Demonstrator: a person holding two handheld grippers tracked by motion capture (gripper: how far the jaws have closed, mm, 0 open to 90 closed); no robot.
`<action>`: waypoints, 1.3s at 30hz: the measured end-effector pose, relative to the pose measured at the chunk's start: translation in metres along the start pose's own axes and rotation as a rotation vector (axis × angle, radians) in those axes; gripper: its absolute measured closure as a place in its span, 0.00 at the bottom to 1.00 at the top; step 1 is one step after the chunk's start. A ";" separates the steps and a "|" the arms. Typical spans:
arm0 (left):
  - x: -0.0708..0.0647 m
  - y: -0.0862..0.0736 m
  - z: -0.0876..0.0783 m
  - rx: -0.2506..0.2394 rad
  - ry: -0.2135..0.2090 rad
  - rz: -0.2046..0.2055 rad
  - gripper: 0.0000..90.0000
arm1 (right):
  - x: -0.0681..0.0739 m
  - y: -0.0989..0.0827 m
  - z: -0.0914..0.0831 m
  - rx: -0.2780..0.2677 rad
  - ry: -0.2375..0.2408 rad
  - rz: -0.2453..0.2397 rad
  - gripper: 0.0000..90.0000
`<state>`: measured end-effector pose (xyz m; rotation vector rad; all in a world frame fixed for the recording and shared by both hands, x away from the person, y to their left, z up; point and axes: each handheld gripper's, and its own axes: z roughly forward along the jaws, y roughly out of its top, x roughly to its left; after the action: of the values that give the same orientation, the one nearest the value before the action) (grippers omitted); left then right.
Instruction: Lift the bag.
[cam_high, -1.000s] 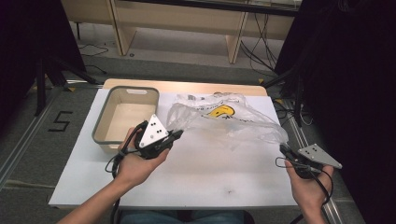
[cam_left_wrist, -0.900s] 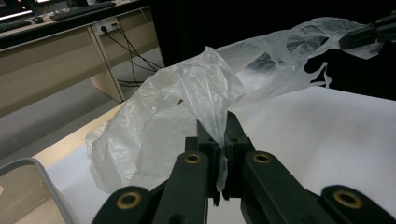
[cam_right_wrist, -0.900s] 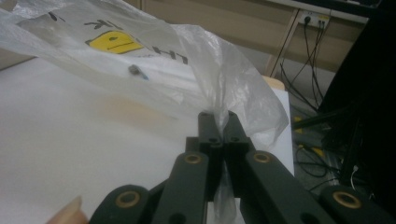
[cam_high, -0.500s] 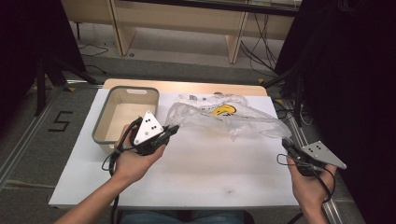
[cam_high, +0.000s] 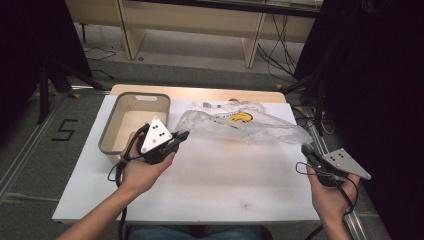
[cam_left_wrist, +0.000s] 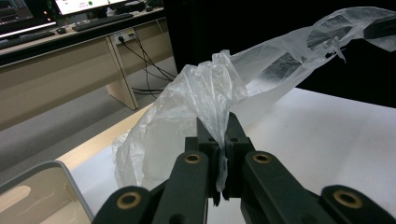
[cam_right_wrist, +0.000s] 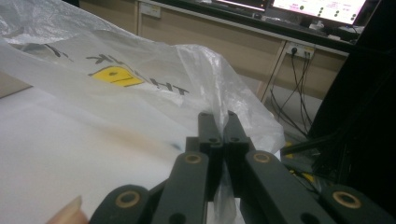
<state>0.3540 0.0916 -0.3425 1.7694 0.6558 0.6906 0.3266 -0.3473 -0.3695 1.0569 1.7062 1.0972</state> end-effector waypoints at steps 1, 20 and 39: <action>0.000 0.000 0.000 -0.003 0.001 0.002 0.99 | 0.000 0.000 0.000 -0.001 0.001 -0.002 1.00; 0.001 0.006 0.000 -0.060 0.000 0.022 0.99 | 0.001 0.006 -0.004 -0.032 -0.007 -0.005 1.00; -0.005 0.028 -0.010 -0.150 -0.020 0.029 0.99 | 0.004 0.011 -0.007 -0.048 0.000 -0.011 1.00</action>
<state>0.3458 0.0869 -0.3140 1.6477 0.5519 0.7223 0.3210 -0.3421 -0.3578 1.0165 1.6754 1.1261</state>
